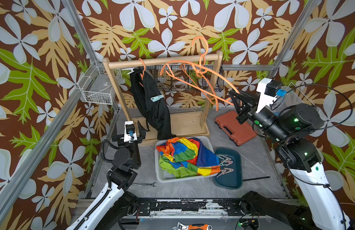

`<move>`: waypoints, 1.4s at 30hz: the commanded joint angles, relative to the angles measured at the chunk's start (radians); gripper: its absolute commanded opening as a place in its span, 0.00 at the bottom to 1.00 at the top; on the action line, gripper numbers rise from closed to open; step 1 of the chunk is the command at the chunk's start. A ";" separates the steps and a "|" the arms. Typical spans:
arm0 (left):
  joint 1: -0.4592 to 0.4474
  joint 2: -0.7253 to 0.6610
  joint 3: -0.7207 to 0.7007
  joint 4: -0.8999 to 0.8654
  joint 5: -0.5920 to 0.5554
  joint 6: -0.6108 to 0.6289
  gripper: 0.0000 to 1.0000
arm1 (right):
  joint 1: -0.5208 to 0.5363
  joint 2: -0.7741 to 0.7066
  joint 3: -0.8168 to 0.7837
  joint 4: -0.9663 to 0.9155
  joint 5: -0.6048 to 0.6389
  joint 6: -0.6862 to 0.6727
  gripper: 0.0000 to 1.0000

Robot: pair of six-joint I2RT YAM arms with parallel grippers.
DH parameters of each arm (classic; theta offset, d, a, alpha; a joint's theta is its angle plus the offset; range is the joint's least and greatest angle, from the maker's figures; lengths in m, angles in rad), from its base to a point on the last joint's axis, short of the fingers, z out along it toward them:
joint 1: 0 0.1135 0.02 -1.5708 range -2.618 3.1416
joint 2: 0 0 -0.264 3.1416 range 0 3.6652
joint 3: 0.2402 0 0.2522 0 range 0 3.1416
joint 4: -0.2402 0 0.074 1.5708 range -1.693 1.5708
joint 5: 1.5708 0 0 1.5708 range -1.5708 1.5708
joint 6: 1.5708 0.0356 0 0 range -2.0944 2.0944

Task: Remove the clothespins securing shorts to the hanger
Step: Place the hanger on the clothesline.

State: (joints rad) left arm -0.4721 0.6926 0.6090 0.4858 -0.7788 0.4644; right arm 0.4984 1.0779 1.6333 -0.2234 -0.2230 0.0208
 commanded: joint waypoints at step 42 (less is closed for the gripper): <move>0.003 0.013 0.006 0.002 0.038 -0.040 1.00 | -0.061 0.370 -0.205 0.512 -0.004 0.150 0.00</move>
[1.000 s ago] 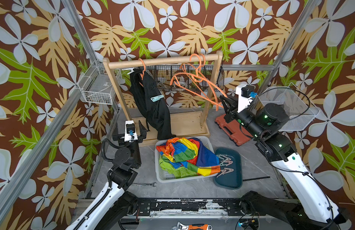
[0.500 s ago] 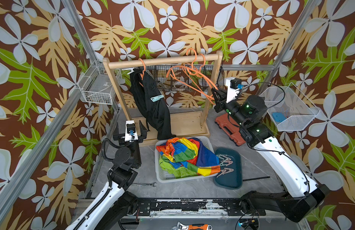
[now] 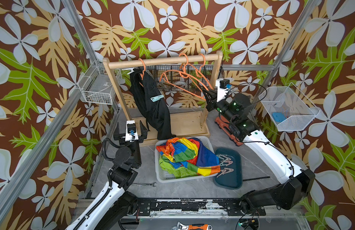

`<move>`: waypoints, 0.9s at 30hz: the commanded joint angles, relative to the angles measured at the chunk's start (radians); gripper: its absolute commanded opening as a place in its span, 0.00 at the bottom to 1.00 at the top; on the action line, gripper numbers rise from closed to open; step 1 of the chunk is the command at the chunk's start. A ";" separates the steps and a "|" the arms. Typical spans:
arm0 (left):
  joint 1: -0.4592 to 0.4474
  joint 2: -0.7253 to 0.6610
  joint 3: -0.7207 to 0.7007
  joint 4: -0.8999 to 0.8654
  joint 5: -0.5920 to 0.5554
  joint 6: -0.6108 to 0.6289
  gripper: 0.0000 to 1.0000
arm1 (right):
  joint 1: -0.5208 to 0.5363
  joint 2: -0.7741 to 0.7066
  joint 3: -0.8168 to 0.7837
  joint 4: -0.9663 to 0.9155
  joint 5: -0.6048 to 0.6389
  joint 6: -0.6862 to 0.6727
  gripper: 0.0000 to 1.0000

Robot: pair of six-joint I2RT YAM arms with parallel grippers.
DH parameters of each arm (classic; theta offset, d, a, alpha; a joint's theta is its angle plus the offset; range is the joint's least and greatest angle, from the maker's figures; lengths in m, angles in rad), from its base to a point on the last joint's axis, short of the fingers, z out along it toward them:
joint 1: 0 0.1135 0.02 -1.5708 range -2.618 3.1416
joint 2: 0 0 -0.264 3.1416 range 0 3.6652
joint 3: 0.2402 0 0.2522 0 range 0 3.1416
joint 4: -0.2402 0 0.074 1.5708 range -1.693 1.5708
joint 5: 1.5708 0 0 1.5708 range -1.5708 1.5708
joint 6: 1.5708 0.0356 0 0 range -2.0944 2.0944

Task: Remove the clothespins securing shorts to the hanger
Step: Place the hanger on the clothesline.

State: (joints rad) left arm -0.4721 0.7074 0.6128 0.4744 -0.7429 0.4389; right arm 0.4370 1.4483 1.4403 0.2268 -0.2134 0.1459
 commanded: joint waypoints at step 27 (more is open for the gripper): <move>0.002 0.031 0.022 -0.025 0.028 -0.055 1.00 | 0.184 -0.315 -0.189 -0.090 -0.022 -0.182 0.64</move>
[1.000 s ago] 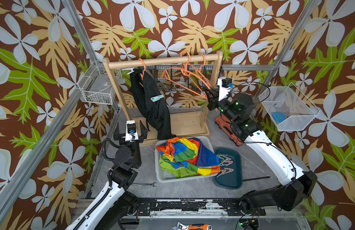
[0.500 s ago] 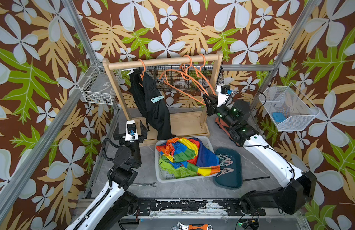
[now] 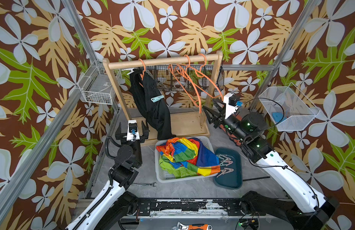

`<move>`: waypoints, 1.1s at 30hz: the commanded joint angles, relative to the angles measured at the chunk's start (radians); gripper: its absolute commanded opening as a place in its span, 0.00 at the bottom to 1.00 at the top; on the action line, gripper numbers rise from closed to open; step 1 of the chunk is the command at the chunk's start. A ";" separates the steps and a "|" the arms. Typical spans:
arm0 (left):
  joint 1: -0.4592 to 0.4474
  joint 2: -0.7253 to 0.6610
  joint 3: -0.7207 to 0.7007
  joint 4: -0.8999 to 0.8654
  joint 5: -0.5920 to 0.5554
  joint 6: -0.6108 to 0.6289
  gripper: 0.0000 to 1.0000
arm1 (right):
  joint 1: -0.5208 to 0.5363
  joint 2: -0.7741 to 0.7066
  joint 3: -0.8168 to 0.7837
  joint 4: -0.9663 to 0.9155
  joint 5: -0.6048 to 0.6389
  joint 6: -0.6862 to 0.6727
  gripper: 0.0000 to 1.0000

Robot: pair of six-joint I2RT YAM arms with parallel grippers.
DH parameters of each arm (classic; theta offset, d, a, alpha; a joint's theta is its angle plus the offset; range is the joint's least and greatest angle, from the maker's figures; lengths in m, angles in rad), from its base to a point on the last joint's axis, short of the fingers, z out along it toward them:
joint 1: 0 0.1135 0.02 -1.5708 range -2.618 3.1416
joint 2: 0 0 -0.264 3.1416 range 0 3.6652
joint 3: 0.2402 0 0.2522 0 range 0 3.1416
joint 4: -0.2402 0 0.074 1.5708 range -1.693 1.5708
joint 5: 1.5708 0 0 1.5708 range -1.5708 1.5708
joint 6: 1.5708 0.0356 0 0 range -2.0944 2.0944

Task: Remove the clothespins securing shorts to the hanger
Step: Place the hanger on the clothesline.

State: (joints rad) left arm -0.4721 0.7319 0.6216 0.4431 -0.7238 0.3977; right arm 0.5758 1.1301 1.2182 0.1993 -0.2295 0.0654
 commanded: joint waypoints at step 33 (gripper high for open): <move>0.008 0.009 0.027 -0.021 0.040 -0.048 1.00 | 0.210 0.773 0.751 -0.225 0.004 -0.140 0.64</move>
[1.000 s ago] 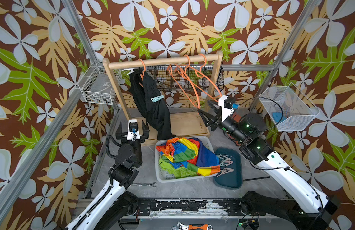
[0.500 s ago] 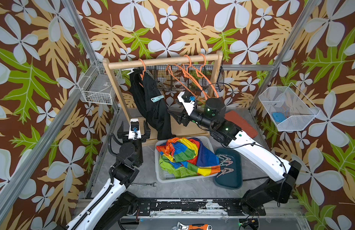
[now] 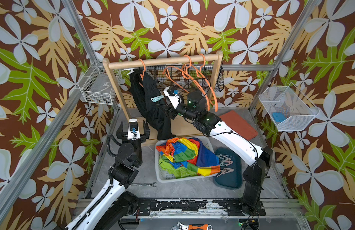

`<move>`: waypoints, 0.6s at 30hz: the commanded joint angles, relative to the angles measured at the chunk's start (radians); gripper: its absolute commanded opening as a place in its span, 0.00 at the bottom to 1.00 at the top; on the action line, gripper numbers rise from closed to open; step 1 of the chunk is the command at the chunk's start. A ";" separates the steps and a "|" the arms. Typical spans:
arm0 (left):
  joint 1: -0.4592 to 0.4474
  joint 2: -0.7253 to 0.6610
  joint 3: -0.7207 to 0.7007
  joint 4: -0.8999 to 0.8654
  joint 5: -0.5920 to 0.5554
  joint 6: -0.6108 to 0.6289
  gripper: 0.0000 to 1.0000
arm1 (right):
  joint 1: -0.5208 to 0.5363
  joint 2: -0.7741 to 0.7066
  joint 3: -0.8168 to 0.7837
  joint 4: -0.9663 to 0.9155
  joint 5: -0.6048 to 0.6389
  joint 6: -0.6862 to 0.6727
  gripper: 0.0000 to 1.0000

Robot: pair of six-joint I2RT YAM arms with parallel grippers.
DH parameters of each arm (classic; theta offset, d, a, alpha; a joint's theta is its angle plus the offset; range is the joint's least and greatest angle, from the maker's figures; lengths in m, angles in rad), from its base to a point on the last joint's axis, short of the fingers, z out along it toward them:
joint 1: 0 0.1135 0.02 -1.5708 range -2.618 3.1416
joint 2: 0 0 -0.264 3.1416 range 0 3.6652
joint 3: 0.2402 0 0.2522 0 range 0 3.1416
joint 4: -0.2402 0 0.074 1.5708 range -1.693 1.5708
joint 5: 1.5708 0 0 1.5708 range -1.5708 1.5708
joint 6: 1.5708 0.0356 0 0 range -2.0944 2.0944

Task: Remove the clothespins securing shorts to the hanger
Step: Place the hanger on the clothesline, then pick up the hanger from the clothesline.

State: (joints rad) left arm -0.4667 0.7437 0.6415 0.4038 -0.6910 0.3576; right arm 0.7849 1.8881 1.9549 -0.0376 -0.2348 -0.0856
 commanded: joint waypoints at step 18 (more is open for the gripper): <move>0.006 -0.018 0.000 0.023 0.007 -0.005 1.00 | -0.012 0.156 0.196 -0.027 0.020 0.055 0.00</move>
State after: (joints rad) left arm -0.4648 0.7277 0.6415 0.4038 -0.6804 0.3569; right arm 0.7780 2.0480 2.1544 -0.0746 -0.2127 -0.0521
